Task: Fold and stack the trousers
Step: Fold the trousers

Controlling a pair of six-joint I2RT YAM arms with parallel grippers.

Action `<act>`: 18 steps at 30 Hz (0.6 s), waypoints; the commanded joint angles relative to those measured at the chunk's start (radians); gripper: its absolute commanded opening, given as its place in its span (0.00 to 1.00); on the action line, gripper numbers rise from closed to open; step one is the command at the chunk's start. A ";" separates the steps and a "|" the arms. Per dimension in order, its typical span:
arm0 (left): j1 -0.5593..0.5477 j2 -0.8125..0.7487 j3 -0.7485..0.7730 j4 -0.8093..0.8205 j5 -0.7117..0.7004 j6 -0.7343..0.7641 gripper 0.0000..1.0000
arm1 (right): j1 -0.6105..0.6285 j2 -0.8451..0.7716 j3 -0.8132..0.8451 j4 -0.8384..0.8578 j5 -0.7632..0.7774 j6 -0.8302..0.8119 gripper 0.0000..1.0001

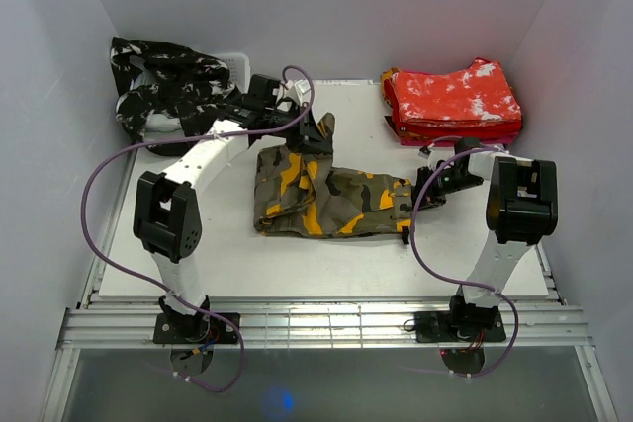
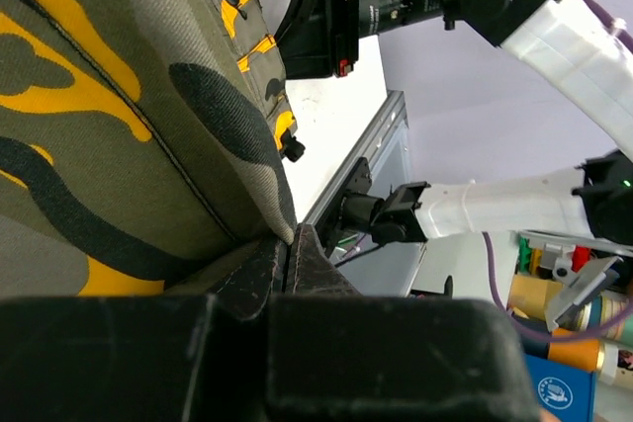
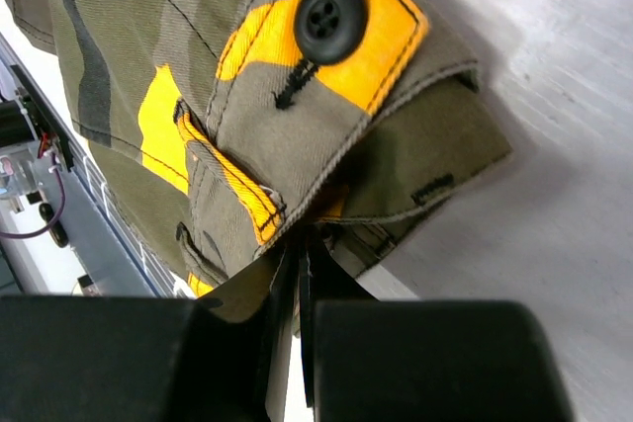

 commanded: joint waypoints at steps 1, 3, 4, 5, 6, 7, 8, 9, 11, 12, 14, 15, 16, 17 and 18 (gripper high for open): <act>-0.078 0.017 0.017 0.095 -0.071 -0.074 0.00 | 0.020 -0.037 -0.006 0.017 -0.016 0.017 0.08; -0.107 0.054 0.032 0.089 -0.138 -0.106 0.00 | 0.026 -0.034 -0.006 0.018 -0.013 0.015 0.08; -0.136 0.068 0.051 0.081 -0.166 -0.114 0.00 | 0.026 -0.033 -0.006 0.020 -0.012 0.015 0.08; -0.150 0.080 0.061 0.072 -0.184 -0.123 0.00 | 0.027 -0.033 -0.006 0.018 -0.009 0.017 0.08; -0.174 0.109 0.072 0.069 -0.209 -0.135 0.00 | 0.029 -0.030 -0.004 0.020 -0.007 0.014 0.08; -0.187 0.121 0.084 0.064 -0.219 -0.143 0.00 | 0.029 -0.030 -0.004 0.020 -0.004 0.015 0.08; -0.196 0.131 0.097 0.066 -0.230 -0.151 0.00 | 0.029 -0.028 -0.003 0.020 -0.004 0.015 0.08; -0.205 0.150 0.101 0.072 -0.235 -0.160 0.00 | 0.029 -0.027 -0.001 0.018 -0.002 0.014 0.08; -0.231 0.161 0.108 0.086 -0.252 -0.183 0.00 | 0.030 -0.027 0.000 0.015 0.002 0.010 0.08; -0.240 0.163 0.108 0.093 -0.262 -0.189 0.00 | 0.030 -0.027 0.000 0.015 0.004 0.009 0.08; -0.260 0.169 0.105 0.113 -0.279 -0.209 0.00 | 0.030 -0.027 0.000 0.015 0.014 0.006 0.08; -0.266 0.171 0.105 0.119 -0.282 -0.215 0.00 | 0.030 -0.028 -0.001 0.018 0.017 0.004 0.08; -0.276 0.177 0.105 0.124 -0.282 -0.220 0.00 | 0.030 -0.028 -0.003 0.020 0.021 0.007 0.08; -0.279 0.178 0.105 0.124 -0.293 -0.227 0.00 | 0.030 -0.030 -0.004 0.020 0.028 0.006 0.08; -0.280 0.180 0.097 0.124 -0.298 -0.229 0.00 | 0.030 -0.030 -0.004 0.017 0.037 0.007 0.08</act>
